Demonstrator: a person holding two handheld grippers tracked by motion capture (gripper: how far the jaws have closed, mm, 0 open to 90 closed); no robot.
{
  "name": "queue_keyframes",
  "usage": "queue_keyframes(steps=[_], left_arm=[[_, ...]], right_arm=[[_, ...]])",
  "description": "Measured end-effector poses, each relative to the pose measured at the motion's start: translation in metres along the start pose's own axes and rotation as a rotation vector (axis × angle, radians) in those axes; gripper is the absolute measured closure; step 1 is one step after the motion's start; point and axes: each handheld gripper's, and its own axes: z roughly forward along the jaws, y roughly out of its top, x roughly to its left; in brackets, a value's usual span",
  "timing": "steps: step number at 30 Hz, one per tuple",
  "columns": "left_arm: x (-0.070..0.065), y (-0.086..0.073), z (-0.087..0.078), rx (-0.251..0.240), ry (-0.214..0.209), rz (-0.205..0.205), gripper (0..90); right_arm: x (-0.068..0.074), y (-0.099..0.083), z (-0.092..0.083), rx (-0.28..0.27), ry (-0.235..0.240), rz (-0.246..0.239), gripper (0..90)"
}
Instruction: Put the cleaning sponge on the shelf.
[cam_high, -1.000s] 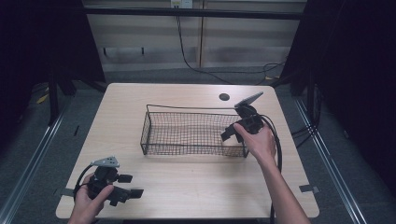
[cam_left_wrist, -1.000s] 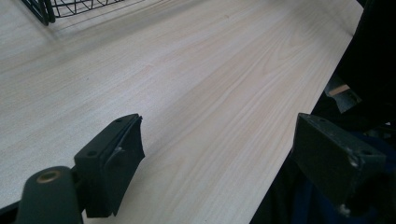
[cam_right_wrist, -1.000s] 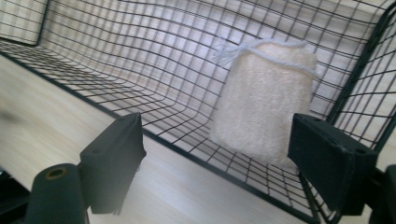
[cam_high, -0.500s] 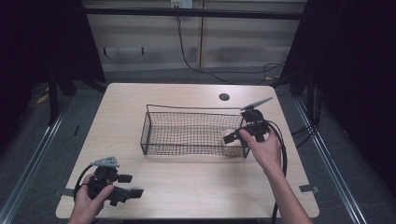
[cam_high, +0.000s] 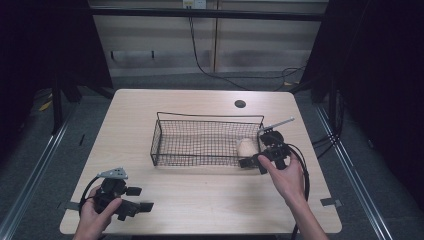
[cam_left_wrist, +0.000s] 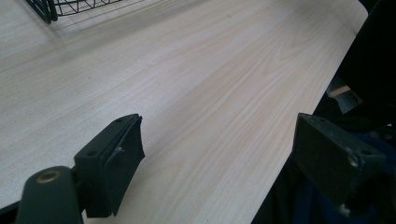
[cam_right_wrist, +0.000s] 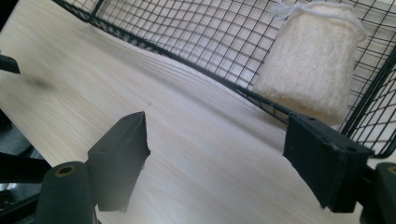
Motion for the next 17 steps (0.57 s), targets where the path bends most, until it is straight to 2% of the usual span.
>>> queue_keyframes(steps=[3, 8, 14, 17], left_arm=[[0.000, 0.000, 0.000, -0.001, 0.001, 0.000, 16.3], [0.000, 0.000, 0.000, -0.001, 0.002, -0.001, 16.3], [0.001, 0.000, 0.001, 0.005, 0.006, -0.004, 16.3], [0.000, 0.000, 0.000, 0.000, 0.006, -0.004, 16.3]], right_arm=[[0.005, -0.007, 0.000, -0.017, 0.017, -0.003, 22.0], [0.009, -0.022, 0.008, -0.002, 0.031, -0.014, 22.0], [0.014, -0.039, 0.018, -0.036, 0.013, -0.047, 22.1], [0.014, -0.044, 0.028, -0.031, 0.001, -0.046, 22.5]])
